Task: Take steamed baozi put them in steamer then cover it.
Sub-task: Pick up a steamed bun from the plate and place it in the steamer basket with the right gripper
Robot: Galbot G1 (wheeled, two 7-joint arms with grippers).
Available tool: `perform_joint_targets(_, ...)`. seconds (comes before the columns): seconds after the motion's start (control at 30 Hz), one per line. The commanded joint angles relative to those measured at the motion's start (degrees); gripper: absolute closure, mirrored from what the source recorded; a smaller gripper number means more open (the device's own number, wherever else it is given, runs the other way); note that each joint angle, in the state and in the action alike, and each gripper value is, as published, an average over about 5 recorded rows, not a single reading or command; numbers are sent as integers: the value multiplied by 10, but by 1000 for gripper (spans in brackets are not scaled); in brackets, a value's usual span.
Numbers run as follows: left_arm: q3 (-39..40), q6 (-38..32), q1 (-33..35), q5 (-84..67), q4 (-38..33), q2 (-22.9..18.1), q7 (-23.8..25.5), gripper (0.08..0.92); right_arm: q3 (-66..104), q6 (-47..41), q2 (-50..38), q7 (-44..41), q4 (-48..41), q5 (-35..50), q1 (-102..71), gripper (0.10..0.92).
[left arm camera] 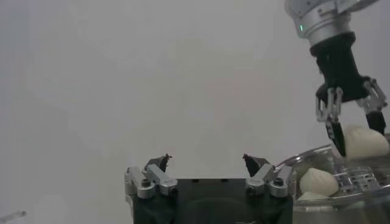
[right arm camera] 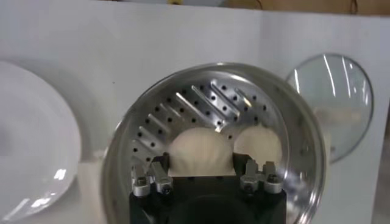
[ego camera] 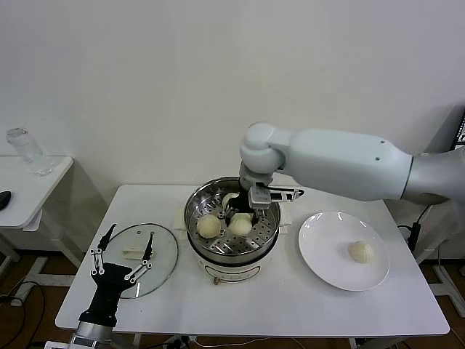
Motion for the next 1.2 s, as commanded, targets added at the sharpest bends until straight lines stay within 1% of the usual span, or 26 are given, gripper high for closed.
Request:
perform_joint_targets(0.03,-1,-1,-1,0,1,0,1,177,-1,64,20,23,-1,-73,-47,326)
perform_joint_targets(0.5,-1,-3,-1,0,3,-1,0,177,-4,54,18,6,12,-76,-48,297)
perform_joint_targets(0.57,-2,-3,-1,-1,3,-1,0,177,-4,47,18,3,12,-76,-48,286)
perform_joint_targets(0.73,-4,-4,-2,-2,4,-1,1,177,2,43,13,3,11,-73,-41,215)
perform_joint_targets(0.9,-4,-4,-2,-2,6,-1,1,177,41,43,-7,1,10,-67,-35,203)
perform_joint_targets(0.97,-3,-4,-2,-2,6,-1,1,177,60,38,-24,-3,6,-54,-28,203)
perform_joint_targets(1.03,-3,-4,-2,-2,6,-1,1,177,77,17,-44,-14,-6,-23,-16,203)
perform_joint_targets(1.1,-3,-3,-3,-2,7,-1,1,177,90,-24,-66,-22,-25,27,-2,203)
perform_joint_targets(1.2,-1,-2,-4,-2,7,-1,1,177,105,-118,-103,-26,-66,123,10,203)
